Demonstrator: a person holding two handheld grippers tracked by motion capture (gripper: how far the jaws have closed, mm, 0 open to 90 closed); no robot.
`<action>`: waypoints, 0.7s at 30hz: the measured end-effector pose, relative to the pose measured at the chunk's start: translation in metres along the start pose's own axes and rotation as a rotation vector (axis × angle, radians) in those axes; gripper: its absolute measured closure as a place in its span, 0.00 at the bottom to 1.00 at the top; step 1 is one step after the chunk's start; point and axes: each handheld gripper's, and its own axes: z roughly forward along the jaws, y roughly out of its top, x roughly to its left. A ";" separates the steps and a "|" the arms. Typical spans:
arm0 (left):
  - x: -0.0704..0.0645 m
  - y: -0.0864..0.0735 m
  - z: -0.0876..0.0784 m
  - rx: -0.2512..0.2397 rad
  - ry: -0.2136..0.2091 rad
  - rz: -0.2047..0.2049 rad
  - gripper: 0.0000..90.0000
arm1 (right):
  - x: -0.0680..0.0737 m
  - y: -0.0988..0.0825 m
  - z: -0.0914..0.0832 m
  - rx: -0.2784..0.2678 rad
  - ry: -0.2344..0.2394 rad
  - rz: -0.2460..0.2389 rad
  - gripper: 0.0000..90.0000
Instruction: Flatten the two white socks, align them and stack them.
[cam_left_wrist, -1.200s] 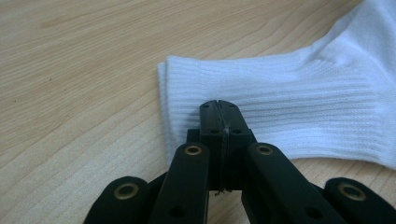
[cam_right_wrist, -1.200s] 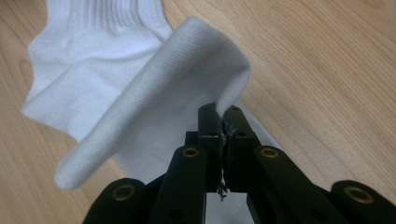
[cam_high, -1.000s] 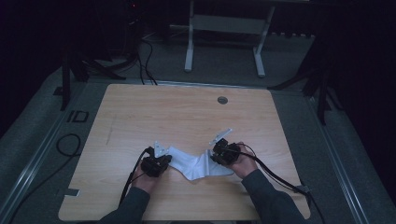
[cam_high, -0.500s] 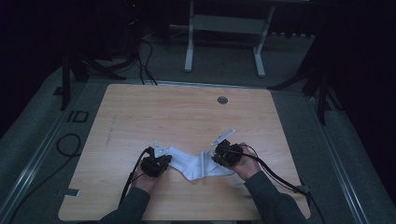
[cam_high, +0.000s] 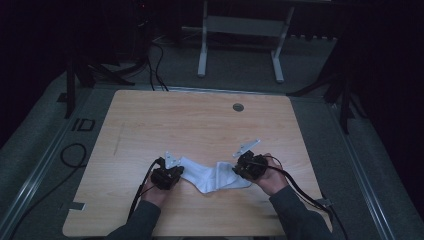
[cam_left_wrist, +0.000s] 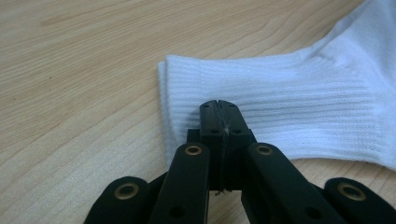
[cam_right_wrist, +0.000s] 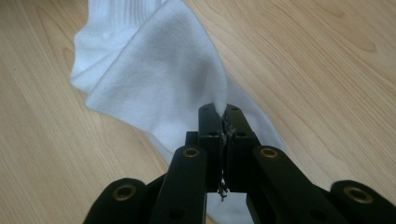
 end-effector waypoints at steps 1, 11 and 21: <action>0.000 0.000 0.000 0.000 0.001 0.002 1.00 | -0.001 -0.001 -0.001 0.000 -0.003 0.005 0.97; 0.000 0.000 0.000 0.001 -0.001 0.006 1.00 | -0.014 -0.014 -0.013 0.000 -0.020 0.034 0.97; 0.000 0.000 0.000 0.002 -0.003 0.007 1.00 | -0.020 -0.024 -0.028 -0.004 -0.035 0.052 0.97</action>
